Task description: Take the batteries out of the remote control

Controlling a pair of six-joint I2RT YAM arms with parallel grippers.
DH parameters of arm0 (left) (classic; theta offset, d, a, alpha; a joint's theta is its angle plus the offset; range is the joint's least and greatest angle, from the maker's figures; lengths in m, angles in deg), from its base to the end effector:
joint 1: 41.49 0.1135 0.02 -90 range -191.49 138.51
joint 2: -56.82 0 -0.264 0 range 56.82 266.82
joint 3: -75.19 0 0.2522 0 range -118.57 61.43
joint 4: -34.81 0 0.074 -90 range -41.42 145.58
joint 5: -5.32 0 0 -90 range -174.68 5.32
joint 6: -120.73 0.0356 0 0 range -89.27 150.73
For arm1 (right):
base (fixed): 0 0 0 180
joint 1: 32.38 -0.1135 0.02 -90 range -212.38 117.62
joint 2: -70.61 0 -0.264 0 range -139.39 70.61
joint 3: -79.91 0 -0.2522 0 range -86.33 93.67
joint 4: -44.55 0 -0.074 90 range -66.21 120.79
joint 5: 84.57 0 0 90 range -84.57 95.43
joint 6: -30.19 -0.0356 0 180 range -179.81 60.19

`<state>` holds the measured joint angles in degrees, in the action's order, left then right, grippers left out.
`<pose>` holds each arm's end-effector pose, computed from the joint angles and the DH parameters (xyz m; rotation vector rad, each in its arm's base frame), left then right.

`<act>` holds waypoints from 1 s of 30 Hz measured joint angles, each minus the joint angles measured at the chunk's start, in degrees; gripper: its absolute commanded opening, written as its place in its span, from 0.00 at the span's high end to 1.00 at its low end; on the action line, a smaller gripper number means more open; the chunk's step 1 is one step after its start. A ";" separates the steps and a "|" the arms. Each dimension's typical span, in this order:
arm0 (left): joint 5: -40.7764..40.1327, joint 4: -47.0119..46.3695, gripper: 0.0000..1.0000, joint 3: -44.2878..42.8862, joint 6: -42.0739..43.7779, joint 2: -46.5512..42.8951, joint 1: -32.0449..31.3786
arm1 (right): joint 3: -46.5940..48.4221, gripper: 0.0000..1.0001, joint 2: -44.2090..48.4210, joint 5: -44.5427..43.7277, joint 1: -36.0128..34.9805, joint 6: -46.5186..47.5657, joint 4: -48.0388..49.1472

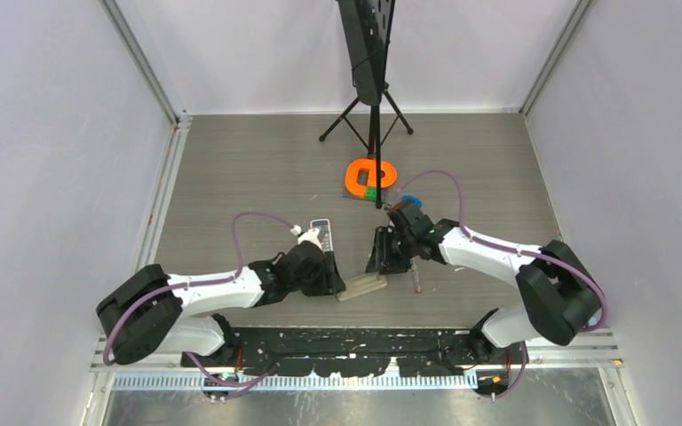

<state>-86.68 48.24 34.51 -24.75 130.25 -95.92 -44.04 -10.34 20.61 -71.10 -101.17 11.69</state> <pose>0.1364 -0.1886 0.1510 -0.0414 2.5552 -0.8159 0.2010 0.1731 0.1764 -0.0428 2.7700 0.7971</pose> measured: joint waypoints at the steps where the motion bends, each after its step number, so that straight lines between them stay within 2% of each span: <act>1: -0.09 0.00 0.50 0.00 -0.02 0.00 -0.31 | 0.00 0.56 -0.61 0.02 -0.39 0.02 0.02; 13: -0.48 0.39 0.50 -1.18 -0.07 1.31 -2.64 | 0.24 0.57 -1.14 -1.84 -2.78 0.31 -0.76; 22: -1.03 1.27 0.51 -1.86 -0.04 1.73 -2.93 | 0.20 0.56 3.04 -6.51 -3.04 2.08 -3.48; 30: -1.38 1.86 0.51 -2.34 -0.02 2.12 -2.93 | 0.11 0.58 1.99 -4.98 -3.13 2.19 -2.03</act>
<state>-88.06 50.09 32.17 -24.78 132.37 -98.85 -43.94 -8.35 15.62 -74.23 -98.98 9.66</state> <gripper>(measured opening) 0.489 0.425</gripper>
